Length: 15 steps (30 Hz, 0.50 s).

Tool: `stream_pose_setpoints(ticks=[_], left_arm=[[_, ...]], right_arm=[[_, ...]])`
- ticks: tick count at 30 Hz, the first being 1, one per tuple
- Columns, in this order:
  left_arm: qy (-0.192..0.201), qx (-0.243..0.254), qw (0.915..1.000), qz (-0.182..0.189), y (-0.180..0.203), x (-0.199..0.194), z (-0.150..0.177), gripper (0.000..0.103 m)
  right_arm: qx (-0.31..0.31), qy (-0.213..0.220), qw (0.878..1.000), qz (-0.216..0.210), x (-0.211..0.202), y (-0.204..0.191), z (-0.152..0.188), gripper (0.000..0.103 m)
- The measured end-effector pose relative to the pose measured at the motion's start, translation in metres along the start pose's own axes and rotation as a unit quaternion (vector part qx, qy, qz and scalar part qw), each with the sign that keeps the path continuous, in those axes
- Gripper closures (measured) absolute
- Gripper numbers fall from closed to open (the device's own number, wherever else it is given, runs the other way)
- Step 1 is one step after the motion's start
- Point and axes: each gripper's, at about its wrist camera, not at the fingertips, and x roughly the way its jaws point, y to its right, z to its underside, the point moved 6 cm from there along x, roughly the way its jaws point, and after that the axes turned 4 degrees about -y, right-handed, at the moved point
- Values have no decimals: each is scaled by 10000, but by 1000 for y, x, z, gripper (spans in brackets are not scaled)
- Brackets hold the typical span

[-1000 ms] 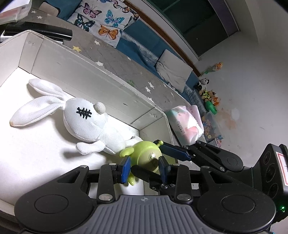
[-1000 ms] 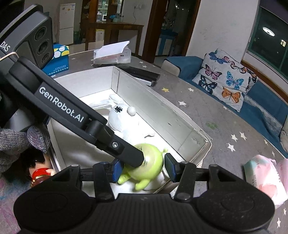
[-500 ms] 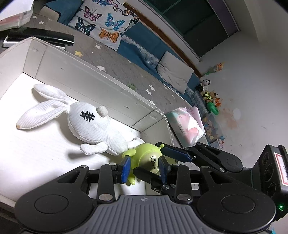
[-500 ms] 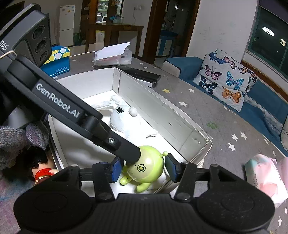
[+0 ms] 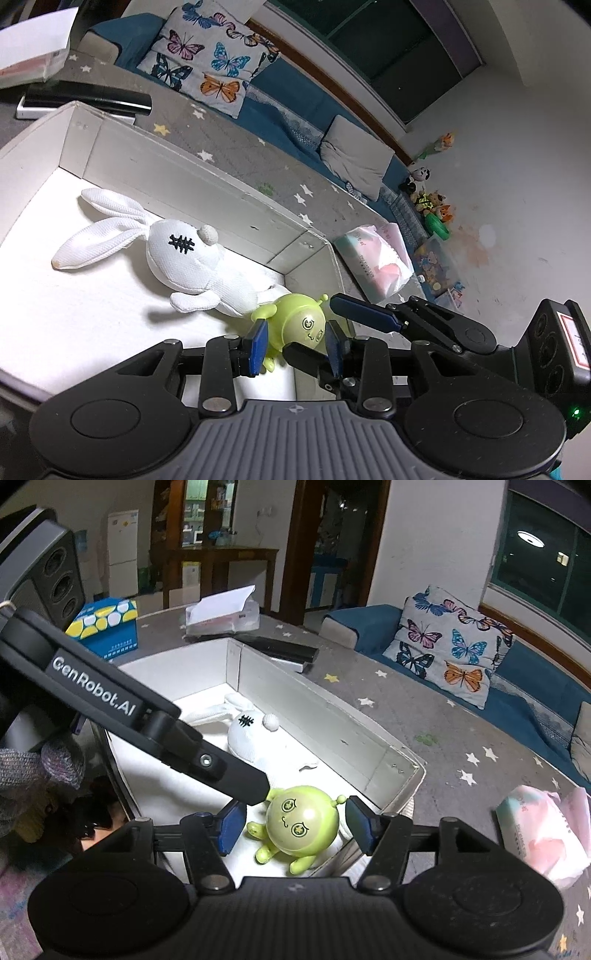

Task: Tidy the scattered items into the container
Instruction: 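Open the left gripper to release the alien and withdraw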

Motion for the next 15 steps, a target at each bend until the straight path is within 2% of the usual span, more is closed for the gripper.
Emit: stream_pose_setpoints(ticks=[3,15], left_arm=[[35,57,10000,8,5,-4,4,67],[164,187,9997,69,19,-27,23,67]], right_arm=[[74,92,9999,40,-10,0,3,36],[332,300,9989,145,-43,-7,19,34]])
